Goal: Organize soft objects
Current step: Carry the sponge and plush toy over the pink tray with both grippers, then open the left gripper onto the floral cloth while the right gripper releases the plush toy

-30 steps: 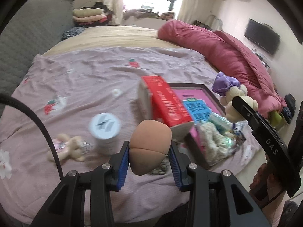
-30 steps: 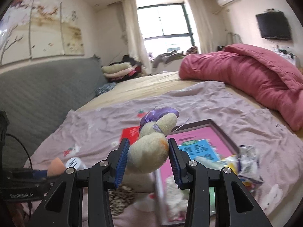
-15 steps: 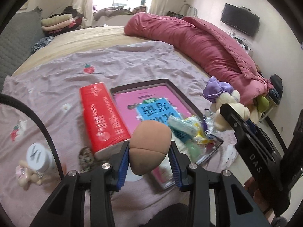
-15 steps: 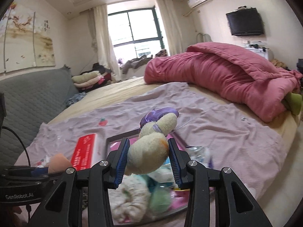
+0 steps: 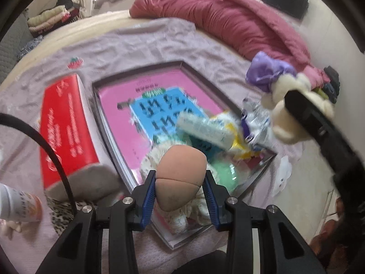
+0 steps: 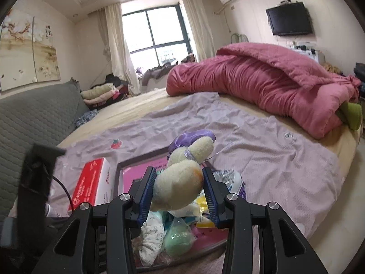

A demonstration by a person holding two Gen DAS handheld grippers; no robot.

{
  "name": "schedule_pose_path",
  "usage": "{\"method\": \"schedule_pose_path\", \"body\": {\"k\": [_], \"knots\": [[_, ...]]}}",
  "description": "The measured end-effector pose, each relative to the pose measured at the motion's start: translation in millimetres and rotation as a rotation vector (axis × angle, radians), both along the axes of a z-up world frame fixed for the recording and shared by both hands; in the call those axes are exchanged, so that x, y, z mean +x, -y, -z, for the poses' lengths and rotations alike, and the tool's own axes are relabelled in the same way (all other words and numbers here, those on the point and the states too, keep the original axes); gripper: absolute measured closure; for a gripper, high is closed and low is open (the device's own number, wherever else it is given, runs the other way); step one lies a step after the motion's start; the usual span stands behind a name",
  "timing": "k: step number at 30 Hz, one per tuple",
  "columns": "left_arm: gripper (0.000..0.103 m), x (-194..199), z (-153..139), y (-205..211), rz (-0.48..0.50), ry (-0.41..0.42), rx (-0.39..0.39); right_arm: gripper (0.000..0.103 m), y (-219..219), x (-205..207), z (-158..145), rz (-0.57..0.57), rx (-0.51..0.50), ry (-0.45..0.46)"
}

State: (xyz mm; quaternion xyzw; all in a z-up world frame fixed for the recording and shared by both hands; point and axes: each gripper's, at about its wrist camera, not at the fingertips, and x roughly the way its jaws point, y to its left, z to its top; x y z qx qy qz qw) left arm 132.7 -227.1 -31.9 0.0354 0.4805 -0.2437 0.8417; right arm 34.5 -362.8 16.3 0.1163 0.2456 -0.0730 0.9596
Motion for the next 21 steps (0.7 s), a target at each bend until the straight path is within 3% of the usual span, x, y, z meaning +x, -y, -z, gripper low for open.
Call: {"method": "schedule_pose_path", "body": {"k": [7,21], "knots": [[0.063,5.7,34.9,-1.8,-0.008,-0.071,0.031,0.06,3.9,11.4,17.9,-0.011,0.017,-0.069],[0.063,4.2,39.2,-3.1,-0.003,-0.079,0.03,0.06,5.9,28.3,53.0,-0.05,0.068,-0.196]]}}
